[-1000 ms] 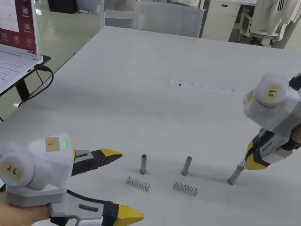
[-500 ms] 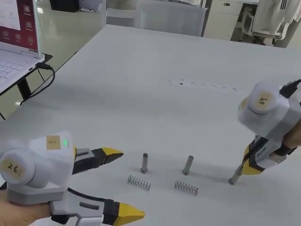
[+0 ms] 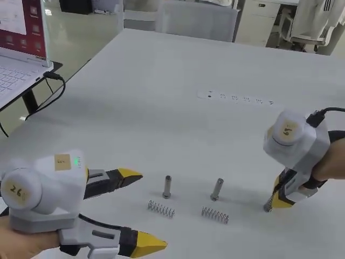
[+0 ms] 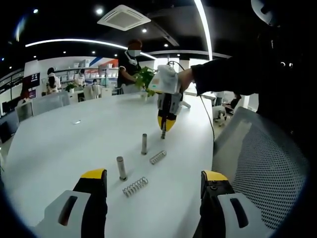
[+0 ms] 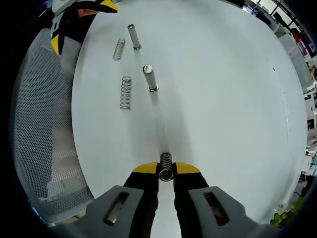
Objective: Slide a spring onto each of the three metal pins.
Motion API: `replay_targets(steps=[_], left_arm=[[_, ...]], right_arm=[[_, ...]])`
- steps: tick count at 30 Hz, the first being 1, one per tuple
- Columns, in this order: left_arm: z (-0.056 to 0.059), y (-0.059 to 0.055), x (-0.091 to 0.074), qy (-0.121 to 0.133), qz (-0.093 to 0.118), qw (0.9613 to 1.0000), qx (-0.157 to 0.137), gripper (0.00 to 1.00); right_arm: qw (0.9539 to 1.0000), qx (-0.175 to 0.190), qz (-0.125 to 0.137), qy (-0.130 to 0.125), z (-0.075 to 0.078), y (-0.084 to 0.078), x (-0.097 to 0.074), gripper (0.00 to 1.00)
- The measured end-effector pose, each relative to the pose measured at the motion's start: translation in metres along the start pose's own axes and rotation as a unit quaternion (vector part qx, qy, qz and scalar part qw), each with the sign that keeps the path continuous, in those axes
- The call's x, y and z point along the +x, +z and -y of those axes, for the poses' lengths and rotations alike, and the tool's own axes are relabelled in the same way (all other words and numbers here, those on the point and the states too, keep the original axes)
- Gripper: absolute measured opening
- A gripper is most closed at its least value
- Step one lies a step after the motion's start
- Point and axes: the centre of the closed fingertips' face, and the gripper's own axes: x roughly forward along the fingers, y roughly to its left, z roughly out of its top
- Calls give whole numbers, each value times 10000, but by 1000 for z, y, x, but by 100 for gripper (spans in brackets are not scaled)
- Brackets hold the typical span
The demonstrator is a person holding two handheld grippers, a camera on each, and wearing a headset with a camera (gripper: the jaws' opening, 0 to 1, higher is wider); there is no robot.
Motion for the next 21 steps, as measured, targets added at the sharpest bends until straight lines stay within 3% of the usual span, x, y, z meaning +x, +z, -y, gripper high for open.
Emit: replay_targets(steps=[13, 21], left_arm=[[0, 0, 1, 1, 20, 10000, -7, 73], [1, -1, 2, -12, 12, 10000, -15, 73]], right_arm=[[9999, 71, 101, 27, 0, 0, 5, 10], [9997, 149, 184, 3, 1, -3, 4, 17]])
